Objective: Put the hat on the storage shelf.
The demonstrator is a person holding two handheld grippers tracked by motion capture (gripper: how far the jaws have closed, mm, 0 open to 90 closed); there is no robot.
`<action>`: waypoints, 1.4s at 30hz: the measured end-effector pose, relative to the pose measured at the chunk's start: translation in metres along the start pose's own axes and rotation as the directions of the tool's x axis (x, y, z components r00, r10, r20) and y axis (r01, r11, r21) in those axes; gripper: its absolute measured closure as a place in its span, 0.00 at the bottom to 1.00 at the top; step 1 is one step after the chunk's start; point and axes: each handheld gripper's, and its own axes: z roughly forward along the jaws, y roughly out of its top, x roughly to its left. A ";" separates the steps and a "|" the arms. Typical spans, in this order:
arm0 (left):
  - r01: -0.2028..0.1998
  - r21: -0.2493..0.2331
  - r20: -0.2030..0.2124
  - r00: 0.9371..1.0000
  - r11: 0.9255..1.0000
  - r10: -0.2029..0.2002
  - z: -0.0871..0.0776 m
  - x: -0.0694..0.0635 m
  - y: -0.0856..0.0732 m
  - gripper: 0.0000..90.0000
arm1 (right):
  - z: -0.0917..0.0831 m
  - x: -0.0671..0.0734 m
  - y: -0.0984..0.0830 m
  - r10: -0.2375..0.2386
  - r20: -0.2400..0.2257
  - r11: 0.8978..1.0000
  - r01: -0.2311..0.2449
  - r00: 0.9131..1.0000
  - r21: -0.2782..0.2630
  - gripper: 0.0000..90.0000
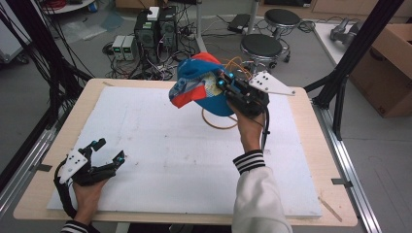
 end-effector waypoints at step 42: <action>-0.016 0.000 0.001 1.000 1.000 0.016 0.000 -0.001 0.000 0.19 | 0.032 -0.069 0.003 -0.005 0.238 0.996 -0.017 0.971 0.090 0.90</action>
